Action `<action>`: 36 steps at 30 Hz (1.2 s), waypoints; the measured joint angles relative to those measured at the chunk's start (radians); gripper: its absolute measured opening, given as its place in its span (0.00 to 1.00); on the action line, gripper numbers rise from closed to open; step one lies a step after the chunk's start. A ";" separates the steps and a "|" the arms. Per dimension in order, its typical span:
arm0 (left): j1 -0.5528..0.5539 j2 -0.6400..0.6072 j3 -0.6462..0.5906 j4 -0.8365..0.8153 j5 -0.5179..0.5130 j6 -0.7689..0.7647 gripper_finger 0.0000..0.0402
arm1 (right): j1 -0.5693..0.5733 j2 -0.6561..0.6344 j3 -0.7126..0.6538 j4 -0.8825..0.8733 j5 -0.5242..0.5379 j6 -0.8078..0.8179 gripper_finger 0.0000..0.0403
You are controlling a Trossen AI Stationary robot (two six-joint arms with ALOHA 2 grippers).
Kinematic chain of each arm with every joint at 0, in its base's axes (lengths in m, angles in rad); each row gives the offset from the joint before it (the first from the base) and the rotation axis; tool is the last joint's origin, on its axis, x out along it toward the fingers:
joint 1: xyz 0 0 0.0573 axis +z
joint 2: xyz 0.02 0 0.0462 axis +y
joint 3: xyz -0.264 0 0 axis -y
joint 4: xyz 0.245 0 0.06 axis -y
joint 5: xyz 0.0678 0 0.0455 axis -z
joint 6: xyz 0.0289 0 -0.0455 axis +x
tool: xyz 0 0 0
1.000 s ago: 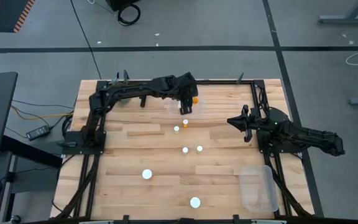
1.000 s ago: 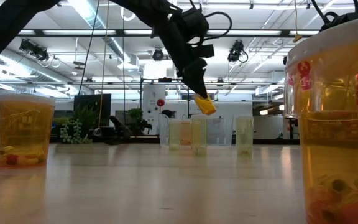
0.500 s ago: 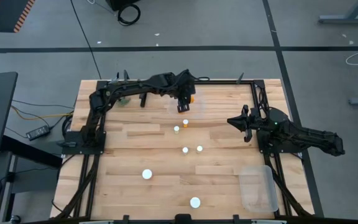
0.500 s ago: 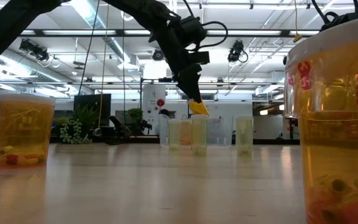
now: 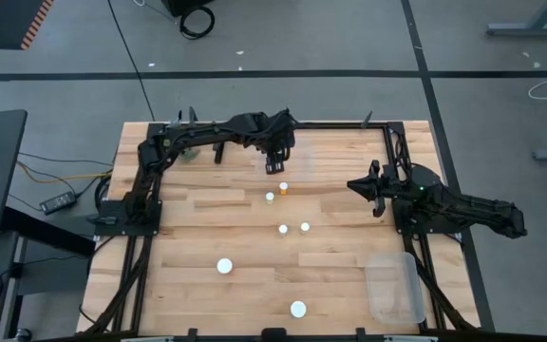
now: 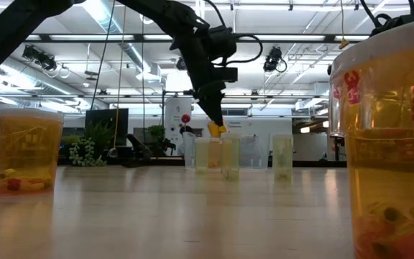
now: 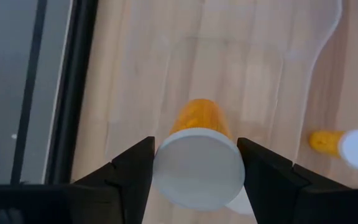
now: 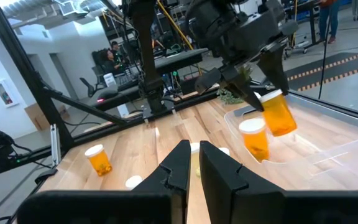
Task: Pick and place medicine bottles into bin by pill shape (circle, oval)
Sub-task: Put the orange capsule bottle into the top transparent bin
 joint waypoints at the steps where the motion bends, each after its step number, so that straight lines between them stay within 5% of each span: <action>1: 0.000 0.002 0.000 -0.013 0.000 0.000 0.56 | 0.000 0.000 0.000 0.000 0.000 0.000 0.10; 36: 0.020 0.003 -0.090 0.053 -0.063 0.023 0.56 | 0.000 0.000 0.000 0.000 0.000 0.000 0.10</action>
